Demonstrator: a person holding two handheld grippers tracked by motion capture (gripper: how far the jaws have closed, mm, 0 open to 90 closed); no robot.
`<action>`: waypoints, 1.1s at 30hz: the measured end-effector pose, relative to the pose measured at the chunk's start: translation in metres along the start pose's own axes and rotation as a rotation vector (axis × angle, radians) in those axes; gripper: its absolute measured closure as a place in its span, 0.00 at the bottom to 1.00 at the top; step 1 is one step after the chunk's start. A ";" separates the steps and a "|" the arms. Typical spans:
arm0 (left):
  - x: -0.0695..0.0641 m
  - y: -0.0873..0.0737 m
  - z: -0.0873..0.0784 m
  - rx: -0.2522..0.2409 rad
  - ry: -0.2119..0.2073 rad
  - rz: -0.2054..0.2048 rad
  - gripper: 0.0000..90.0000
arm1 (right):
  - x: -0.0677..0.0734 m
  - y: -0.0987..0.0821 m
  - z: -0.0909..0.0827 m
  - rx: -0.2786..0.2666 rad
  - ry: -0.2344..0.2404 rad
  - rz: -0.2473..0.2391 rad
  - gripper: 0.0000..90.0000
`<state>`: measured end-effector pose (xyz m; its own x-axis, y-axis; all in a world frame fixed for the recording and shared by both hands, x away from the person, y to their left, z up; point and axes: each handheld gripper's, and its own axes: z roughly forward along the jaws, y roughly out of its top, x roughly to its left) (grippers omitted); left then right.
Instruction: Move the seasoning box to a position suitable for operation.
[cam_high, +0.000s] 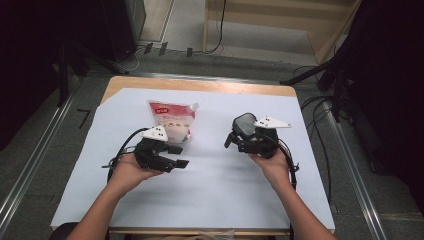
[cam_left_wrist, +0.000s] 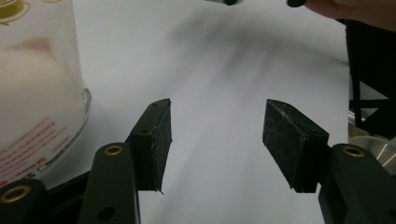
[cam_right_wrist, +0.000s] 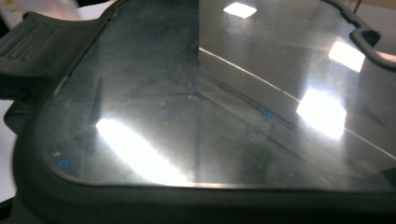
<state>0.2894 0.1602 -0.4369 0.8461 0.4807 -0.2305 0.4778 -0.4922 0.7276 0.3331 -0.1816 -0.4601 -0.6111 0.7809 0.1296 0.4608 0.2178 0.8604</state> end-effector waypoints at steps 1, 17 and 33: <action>0.000 0.000 0.000 0.000 0.000 0.000 0.49 | 0.000 0.000 0.000 0.000 0.000 0.000 0.17; 0.009 0.004 0.000 -0.006 0.010 -0.002 0.50 | 0.032 -0.022 0.003 0.070 0.071 -0.110 0.17; 0.010 0.003 0.002 0.002 0.006 -0.012 0.50 | 0.069 -0.036 0.039 0.105 0.181 -0.153 0.17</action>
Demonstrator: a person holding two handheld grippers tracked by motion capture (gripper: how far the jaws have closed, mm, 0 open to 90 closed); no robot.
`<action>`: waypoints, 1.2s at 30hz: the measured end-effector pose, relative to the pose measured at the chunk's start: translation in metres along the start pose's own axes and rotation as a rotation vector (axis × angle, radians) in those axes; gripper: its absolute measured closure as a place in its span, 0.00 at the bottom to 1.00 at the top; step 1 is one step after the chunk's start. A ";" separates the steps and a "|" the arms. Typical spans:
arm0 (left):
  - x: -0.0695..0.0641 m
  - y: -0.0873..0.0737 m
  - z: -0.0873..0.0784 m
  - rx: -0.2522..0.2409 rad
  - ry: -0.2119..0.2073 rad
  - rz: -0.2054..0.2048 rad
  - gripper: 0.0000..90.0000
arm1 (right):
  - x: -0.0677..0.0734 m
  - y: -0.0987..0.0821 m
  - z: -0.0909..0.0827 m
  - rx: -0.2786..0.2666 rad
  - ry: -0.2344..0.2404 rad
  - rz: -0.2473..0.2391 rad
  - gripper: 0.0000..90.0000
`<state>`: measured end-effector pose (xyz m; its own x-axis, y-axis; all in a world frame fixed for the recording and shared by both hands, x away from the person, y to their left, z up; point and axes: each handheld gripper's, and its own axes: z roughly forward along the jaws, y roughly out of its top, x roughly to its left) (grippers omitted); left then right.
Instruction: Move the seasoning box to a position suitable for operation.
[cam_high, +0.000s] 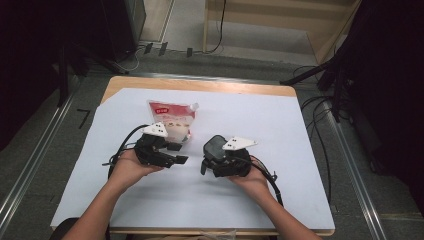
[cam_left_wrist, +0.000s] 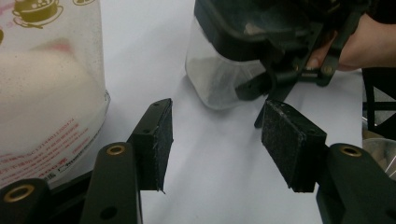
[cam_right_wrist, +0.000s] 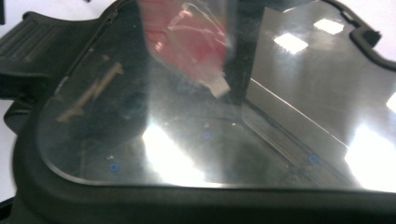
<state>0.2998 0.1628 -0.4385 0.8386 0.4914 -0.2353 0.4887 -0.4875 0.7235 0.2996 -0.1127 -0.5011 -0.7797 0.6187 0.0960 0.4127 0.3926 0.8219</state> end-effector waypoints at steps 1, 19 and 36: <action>0.000 0.000 0.001 -0.002 -0.003 0.000 0.50 | 0.006 0.000 0.005 -0.005 0.001 -0.008 0.17; -0.002 0.001 0.002 -0.008 -0.028 0.001 0.49 | 0.020 -0.008 0.015 -0.059 0.014 -0.058 0.15; 0.005 -0.001 -0.002 0.000 -0.020 -0.026 0.54 | 0.005 -0.012 -0.029 0.067 0.096 0.049 0.15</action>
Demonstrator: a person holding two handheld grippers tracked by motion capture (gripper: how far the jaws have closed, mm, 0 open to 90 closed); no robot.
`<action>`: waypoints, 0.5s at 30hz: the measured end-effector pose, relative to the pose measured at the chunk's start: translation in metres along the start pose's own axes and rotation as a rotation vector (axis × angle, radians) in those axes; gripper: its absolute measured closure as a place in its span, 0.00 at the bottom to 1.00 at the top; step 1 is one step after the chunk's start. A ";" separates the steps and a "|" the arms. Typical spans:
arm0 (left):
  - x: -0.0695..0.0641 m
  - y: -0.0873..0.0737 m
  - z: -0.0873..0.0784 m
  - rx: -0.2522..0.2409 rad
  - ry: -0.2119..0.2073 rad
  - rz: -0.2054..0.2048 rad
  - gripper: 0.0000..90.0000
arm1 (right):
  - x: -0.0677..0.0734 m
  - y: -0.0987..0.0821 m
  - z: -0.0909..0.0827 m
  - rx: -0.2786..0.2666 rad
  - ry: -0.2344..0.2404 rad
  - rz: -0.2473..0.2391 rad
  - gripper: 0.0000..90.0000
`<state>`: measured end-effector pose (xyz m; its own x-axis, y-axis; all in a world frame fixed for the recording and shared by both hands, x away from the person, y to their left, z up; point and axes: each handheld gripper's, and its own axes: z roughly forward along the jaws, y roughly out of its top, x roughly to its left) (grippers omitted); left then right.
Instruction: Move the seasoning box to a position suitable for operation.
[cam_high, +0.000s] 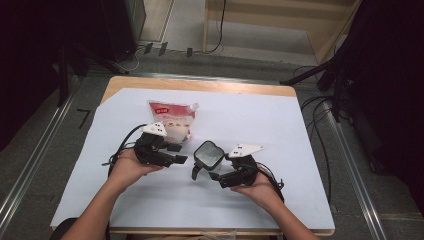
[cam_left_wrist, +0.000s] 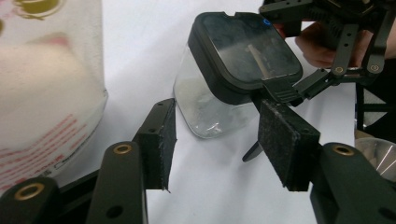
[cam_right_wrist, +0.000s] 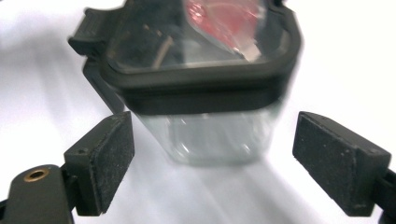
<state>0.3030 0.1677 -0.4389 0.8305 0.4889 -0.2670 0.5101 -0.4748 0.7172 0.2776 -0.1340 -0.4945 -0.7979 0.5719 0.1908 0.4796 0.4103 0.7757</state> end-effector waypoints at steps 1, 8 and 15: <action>0.001 0.000 0.000 -0.004 -0.006 -0.003 0.55 | -0.001 0.000 -0.002 0.007 -0.005 0.000 0.15; -0.002 0.000 0.004 0.017 -0.018 0.010 0.60 | -0.008 -0.002 -0.030 0.009 -0.038 0.066 0.24; -0.006 0.002 0.008 0.022 -0.042 0.015 0.65 | -0.013 0.003 -0.041 -0.028 -0.051 0.029 0.49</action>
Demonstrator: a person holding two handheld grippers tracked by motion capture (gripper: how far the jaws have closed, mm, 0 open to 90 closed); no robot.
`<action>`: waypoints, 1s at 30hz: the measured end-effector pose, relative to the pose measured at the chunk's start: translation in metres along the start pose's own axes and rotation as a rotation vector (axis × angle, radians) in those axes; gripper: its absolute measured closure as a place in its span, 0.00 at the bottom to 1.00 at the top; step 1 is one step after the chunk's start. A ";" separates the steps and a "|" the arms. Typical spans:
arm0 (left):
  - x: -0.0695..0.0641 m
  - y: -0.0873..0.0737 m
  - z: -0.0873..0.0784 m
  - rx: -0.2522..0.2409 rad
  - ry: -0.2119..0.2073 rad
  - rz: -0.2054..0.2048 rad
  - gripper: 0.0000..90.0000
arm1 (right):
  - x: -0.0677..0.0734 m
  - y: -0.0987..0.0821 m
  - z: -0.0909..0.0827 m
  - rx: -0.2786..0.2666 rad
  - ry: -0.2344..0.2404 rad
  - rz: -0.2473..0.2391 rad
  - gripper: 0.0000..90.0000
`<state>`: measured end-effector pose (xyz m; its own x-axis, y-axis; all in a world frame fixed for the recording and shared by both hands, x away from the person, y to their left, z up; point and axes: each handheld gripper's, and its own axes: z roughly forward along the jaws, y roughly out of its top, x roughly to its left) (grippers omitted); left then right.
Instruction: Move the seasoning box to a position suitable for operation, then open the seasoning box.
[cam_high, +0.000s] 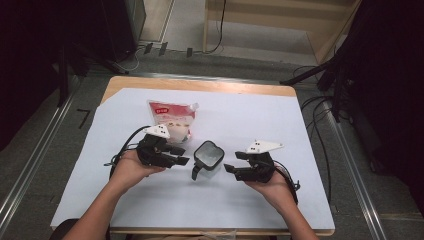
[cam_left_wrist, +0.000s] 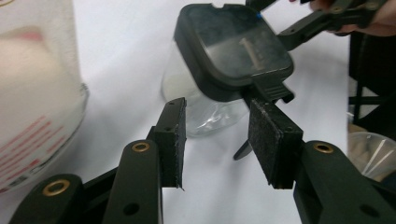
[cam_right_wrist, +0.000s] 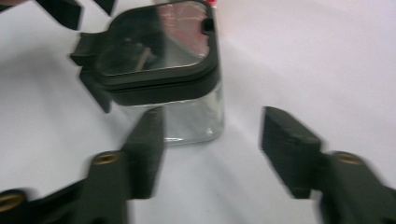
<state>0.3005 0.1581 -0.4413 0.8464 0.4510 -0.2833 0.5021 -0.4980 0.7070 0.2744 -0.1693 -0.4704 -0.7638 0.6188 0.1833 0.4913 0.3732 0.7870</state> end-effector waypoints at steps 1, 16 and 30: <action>0.000 0.000 0.000 0.000 0.000 0.000 0.66 | 0.000 0.000 0.000 0.000 0.000 0.000 0.49; -0.008 -0.003 0.009 0.033 -0.003 0.052 0.91 | 0.006 0.005 0.008 0.004 0.006 -0.003 1.00; -0.014 -0.001 0.033 0.112 -0.007 0.026 1.00 | 0.004 0.006 0.011 0.018 0.015 0.026 1.00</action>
<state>0.2942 0.1279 -0.4598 0.8602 0.4323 -0.2706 0.4966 -0.5892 0.6373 0.2792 -0.1572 -0.4715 -0.7571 0.6177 0.2124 0.5180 0.3696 0.7714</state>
